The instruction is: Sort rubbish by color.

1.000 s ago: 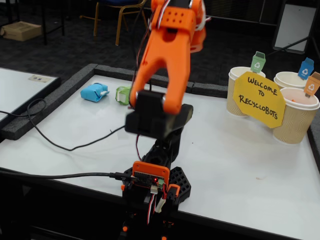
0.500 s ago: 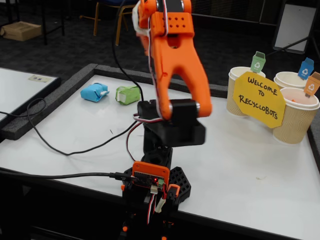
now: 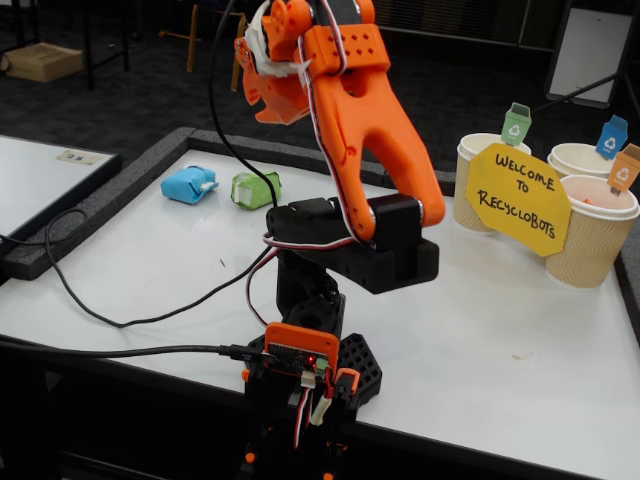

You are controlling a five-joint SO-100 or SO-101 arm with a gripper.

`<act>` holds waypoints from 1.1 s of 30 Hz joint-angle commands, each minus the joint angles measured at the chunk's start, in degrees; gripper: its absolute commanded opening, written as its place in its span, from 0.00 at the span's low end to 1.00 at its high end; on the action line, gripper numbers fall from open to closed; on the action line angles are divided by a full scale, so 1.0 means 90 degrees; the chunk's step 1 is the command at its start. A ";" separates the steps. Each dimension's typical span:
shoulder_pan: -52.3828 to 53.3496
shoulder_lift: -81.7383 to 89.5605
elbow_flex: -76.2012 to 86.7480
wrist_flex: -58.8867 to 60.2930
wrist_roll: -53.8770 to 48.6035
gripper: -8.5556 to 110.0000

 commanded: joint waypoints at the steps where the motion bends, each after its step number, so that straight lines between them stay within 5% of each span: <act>1: -0.0117 -0.0557 -0.0596 -0.0068 0.0098 0.07; 22: 0.0000 -0.6133 -0.3613 -0.0684 0.0088 0.08; 33: 0.1670 -0.8115 -0.4170 -0.2012 0.0020 0.13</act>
